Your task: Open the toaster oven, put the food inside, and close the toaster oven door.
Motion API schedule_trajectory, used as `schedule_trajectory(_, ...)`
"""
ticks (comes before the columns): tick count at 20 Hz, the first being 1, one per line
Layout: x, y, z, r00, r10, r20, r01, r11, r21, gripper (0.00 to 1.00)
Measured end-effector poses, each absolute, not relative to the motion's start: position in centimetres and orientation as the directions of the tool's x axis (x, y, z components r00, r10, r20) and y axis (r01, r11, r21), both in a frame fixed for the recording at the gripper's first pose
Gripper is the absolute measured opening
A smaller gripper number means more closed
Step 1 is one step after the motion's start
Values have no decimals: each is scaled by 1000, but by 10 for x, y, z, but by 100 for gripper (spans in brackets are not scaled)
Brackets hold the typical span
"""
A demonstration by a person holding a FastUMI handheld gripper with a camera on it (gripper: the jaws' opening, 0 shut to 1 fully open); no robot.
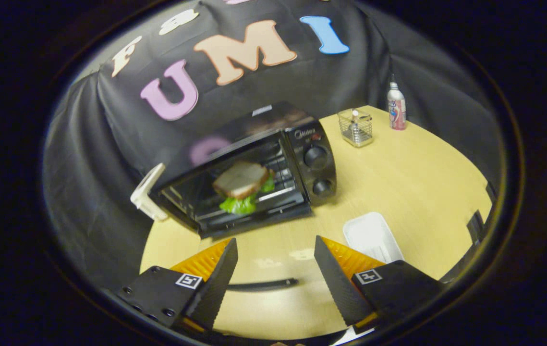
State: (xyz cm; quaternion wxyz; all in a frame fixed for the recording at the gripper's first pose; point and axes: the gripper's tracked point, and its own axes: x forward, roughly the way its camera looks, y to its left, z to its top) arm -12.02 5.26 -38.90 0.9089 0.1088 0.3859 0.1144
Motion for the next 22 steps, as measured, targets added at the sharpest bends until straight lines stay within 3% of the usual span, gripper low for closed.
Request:
schedule_trajectory(5, -157, 50, -441, 573, 284, -769, -157, 959, 237, 99)
schedule_trajectory(14, -153, 54, -478, 469, 315, -825, -267, 941, 208, 100)
schedule_trajectory(22, -144, 52, -456, 486, 318, -814, -304, 935, 183, 100)
